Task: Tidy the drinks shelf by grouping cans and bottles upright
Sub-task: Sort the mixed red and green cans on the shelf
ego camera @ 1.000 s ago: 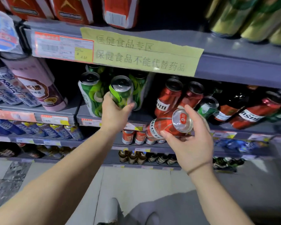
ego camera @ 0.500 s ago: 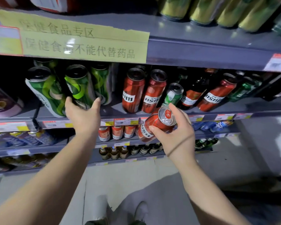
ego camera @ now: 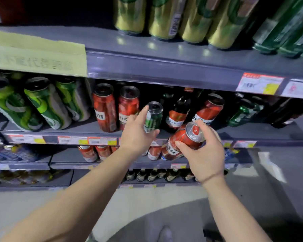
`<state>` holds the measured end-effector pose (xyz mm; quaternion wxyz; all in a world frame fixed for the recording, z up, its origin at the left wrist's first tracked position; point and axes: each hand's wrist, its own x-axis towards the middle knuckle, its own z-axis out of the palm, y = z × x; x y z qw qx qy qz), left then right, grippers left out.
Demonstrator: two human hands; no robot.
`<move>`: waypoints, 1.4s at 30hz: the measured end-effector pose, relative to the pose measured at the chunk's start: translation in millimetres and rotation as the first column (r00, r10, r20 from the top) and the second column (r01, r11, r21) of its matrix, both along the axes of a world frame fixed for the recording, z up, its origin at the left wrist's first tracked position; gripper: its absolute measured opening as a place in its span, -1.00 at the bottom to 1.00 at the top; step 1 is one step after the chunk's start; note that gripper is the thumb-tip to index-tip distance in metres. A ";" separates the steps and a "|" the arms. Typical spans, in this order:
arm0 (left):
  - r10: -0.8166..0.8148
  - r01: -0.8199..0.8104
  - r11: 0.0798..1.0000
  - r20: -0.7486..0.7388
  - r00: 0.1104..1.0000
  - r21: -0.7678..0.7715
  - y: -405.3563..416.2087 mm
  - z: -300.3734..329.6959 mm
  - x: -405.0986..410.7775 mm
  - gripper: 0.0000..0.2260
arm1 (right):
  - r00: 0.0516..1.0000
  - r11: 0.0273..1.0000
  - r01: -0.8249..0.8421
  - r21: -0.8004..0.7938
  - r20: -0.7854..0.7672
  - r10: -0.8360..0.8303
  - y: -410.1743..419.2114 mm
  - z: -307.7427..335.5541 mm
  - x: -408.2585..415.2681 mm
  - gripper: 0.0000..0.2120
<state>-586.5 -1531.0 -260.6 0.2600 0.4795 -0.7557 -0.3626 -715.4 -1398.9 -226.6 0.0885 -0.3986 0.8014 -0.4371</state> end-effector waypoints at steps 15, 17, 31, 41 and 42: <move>0.467 -0.468 0.873 -0.046 0.883 -0.137 29.2 -12.5 -63.3 -0.41 | 0.981 0.979 -0.189 0.076 0.050 0.186 25.8 5.5 -94.6 -0.25; 0.484 -0.492 0.867 -0.099 0.869 -0.077 23.1 -12.8 -63.8 -0.27 | 0.984 0.983 -0.171 0.070 0.053 0.167 27.3 5.9 -102.4 -0.25; 0.341 -0.351 0.933 -0.124 0.932 -0.072 35.9 0.3 -63.8 -0.32 | 0.995 0.991 0.085 0.103 -0.068 -0.078 -0.3 24.1 -194.4 -0.38; 0.276 -0.278 0.961 -0.127 0.953 0.004 54.4 9.9 -61.7 -0.29 | 0.992 0.968 0.004 0.252 -0.123 0.028 -38.4 19.4 -206.4 -0.54; 0.271 -0.271 0.962 -0.128 0.954 0.019 55.0 9.2 -61.5 -0.29 | 0.990 0.968 -0.019 0.249 -0.132 0.053 -42.0 16.8 -207.5 -0.50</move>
